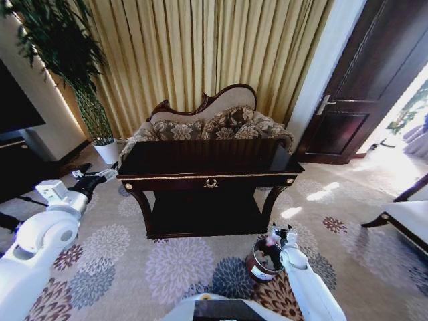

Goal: Move to the front of the table and place the trash on the table into the trash bin.

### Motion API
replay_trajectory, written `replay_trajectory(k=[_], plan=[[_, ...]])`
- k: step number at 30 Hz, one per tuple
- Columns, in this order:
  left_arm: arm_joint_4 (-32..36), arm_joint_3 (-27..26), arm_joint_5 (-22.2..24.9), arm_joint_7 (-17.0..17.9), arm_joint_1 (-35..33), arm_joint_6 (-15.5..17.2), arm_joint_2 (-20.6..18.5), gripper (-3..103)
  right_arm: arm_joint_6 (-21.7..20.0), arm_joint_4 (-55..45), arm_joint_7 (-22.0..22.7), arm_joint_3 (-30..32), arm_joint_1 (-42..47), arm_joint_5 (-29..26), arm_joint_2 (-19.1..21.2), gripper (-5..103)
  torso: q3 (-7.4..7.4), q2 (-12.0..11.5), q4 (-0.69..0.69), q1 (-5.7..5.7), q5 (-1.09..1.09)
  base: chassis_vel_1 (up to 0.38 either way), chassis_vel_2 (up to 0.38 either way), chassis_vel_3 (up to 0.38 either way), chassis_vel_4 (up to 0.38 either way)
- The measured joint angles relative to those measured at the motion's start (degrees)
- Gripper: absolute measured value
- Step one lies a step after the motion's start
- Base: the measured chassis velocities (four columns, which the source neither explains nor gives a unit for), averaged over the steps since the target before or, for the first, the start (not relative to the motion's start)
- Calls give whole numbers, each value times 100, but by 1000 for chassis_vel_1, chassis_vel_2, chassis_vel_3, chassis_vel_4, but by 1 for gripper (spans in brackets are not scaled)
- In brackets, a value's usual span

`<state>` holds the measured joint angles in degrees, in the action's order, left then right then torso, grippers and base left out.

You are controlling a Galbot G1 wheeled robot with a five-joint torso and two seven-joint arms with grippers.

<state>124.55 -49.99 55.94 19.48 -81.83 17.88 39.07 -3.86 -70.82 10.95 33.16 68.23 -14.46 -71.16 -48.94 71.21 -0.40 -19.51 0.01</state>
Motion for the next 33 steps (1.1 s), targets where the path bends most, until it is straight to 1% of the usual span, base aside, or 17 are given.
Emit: replay_trajectory(k=[2,8,9,11,12,13,14,15,16,18,19,21,22,25,29,33], plan=[[-6,-23,0,-1,-5,-1,-9,100,-2,-34,5,0,3,9,10,97,0,0,0,0,0,0,0,0,0],[-42,-38,-1,-1,5,-15,-23,100,-4,-242,53,0,44,-33,24,100,0,0,0,0,1,0,0,0,0],[-51,-38,-5,0,8,-26,-2,100,-5,-439,62,-2,93,-163,37,100,0,0,-1,0,2,0,0,0,0],[-86,-4,-48,11,26,-110,61,100,5,-952,79,-52,166,-612,80,100,-1,0,-1,0,0,0,0,0,0],[-86,-4,-48,11,26,-110,61,100,5,-952,79,-52,166,-612,80,100,-1,0,-1,0,0,0,0,0,0],[-119,28,-125,23,37,-200,114,100,45,-1390,78,-92,199,-965,113,100,0,0,0,0,0,0,0,0,0],[-127,35,-163,26,38,-237,140,100,56,-1651,69,-114,205,-1135,137,100,0,0,1,0,-1,0,0,0,0],[-128,36,-190,29,34,-277,162,100,62,-1924,50,-145,206,-1290,169,100,0,0,1,0,-2,0,0,0,0],[-128,36,-190,29,34,-277,162,100,62,-1924,50,-145,206,-1290,169,100,0,0,1,0,-2,0,0,0,0],[-116,17,-210,26,-19,-383,187,100,62,-2589,6,-264,181,-1700,268,100,0,0,0,0,-2,0,0,0,0],[-116,17,-210,26,-19,-383,187,100,62,-2589,6,-264,181,-1700,268,100,0,0,0,0,-2,0,0,0,0],[-119,0,-218,-21,-36,-490,186,100,58,-3272,-12,-417,133,-2084,395,100,0,0,1,0,0,0,0,0,0],[-119,0,-218,-21,-36,-490,186,100,58,-3272,-12,-417,133,-2084,395,100,0,0,1,0,0,0,0,0,0],[-121,-7,-220,-59,-29,-512,168,100,23,-3857,-60,-483,155,-2323,530,100,0,0,0,0,0,0,0,0,0],[-132,-9,-246,-99,-28,-513,165,100,-48,-4202,-131,-437,242,-2383,612,100,0,0,0,0,-1,0,0,0,0],[-170,62,-340,-161,-11,-513,184,100,-57,-4625,-225,-247,452,-2398,719,100,0,0,-1,0,0,0,0,0,0]])
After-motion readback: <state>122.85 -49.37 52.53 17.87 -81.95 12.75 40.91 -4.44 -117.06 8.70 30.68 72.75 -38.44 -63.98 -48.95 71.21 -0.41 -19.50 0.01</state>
